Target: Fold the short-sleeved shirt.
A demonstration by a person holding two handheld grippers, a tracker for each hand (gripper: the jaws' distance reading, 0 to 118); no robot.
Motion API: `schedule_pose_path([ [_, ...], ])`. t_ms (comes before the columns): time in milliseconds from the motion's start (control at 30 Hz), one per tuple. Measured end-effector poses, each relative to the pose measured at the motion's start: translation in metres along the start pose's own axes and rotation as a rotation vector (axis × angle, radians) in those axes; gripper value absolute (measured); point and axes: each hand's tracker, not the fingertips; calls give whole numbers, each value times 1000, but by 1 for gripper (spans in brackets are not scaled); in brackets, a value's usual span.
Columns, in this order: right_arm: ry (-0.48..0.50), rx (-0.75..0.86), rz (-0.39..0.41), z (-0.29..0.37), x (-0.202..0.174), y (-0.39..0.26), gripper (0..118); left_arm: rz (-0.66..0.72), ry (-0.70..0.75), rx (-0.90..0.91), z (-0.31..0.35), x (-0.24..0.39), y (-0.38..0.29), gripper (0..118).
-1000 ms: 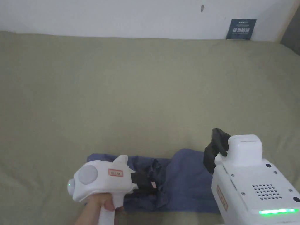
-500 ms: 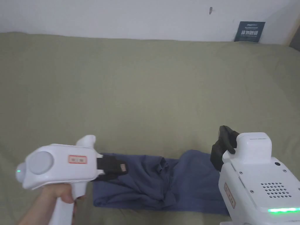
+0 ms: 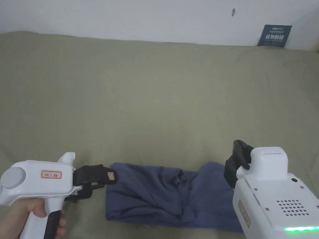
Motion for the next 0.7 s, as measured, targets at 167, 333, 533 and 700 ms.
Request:
schedule_pose_path([
  [167, -7, 1, 5, -1, 7, 0, 8, 146, -178, -22, -21, -12, 4, 111],
  [333, -20, 6, 6, 3, 15, 3, 8, 154, -187, -15, -42, 0, 1, 110],
  [533, -27, 23, 9, 9, 23, 10, 8, 90, -35, 29, -17, 11, -1, 12],
  [700, -21, 47, -12, 11, 20, 19, 8, 128, 88, 195, 44, 18, -6, 12],
])
